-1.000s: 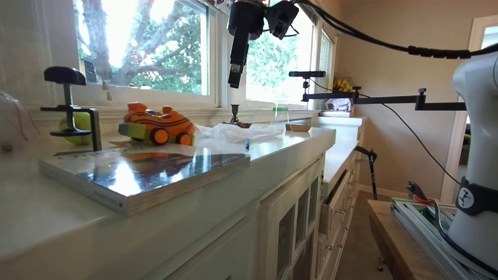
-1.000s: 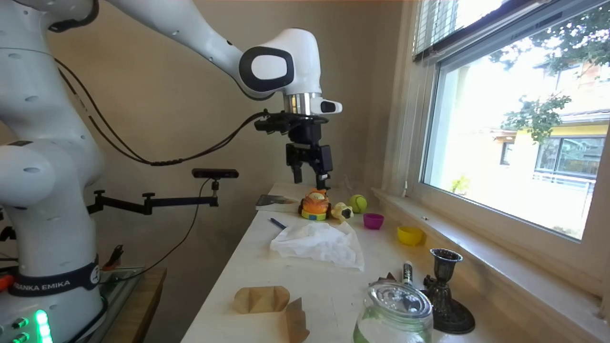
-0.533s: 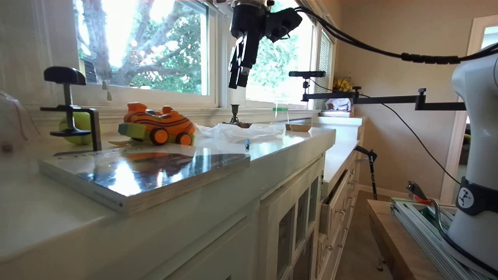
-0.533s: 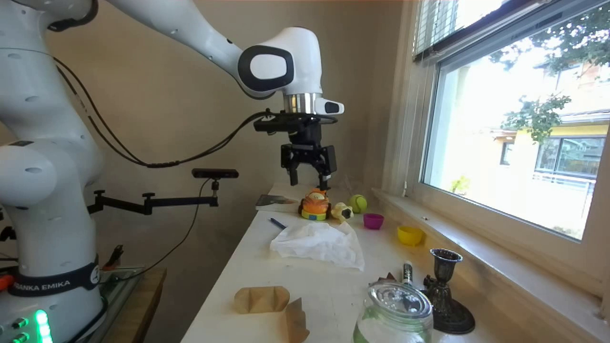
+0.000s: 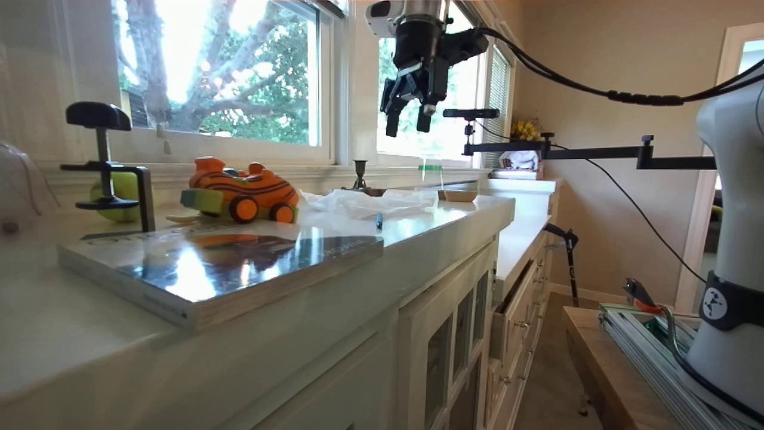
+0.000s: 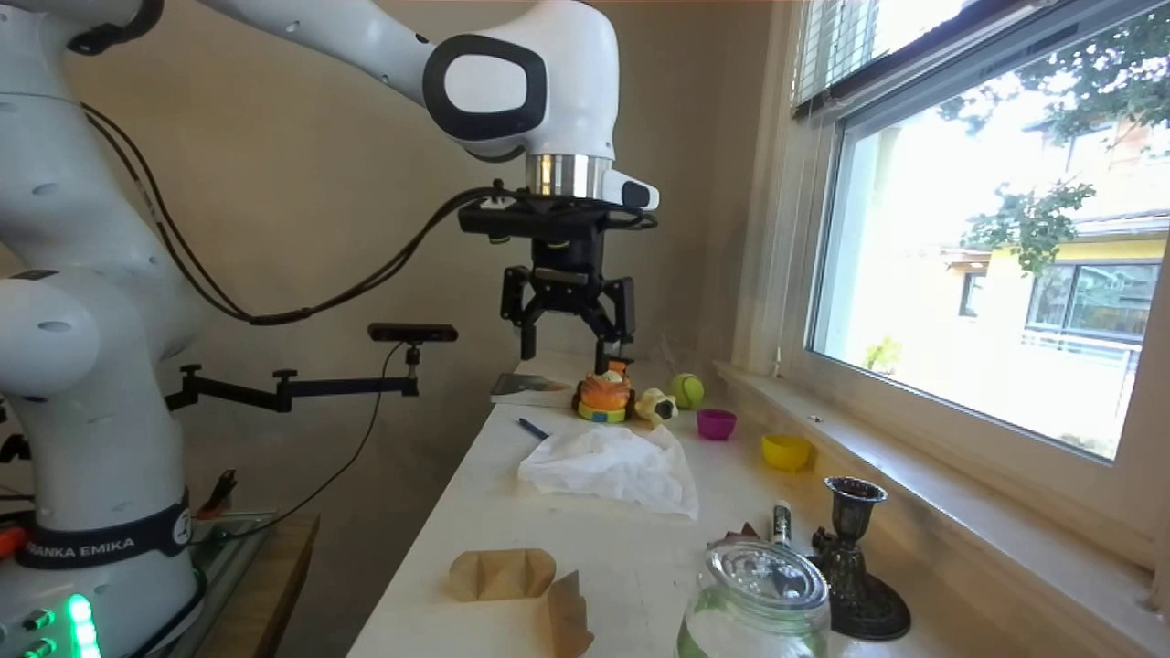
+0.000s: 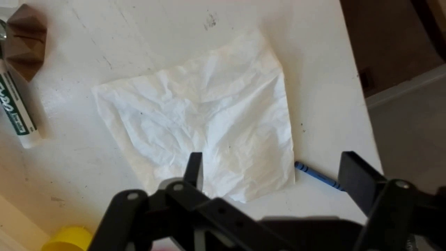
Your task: Flip the children's book over
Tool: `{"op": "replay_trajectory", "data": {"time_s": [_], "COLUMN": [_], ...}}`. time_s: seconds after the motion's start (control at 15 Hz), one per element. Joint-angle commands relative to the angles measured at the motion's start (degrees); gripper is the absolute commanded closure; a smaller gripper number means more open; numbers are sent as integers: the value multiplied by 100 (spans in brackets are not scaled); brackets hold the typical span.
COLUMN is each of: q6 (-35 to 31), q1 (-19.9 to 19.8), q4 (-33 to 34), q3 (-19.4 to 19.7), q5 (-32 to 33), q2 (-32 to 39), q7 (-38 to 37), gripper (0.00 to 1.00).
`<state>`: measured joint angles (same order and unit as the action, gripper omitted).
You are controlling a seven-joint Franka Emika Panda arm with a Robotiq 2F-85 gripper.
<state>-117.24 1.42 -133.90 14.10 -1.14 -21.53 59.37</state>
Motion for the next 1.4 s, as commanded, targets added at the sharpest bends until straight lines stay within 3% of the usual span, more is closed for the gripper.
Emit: {"op": "replay_trajectory", "data": {"time_s": [0.0, 0.73, 1.33], "q6": [27, 19, -138], "q1": [-136, -52, 600], "q4": [8, 1, 9], "q3": [-90, -192, -1013], "q5": [-41, -179, -649], "q2": [-7, 82, 410], "q7": [57, 16, 44], "gripper": [0, 0, 0]}}
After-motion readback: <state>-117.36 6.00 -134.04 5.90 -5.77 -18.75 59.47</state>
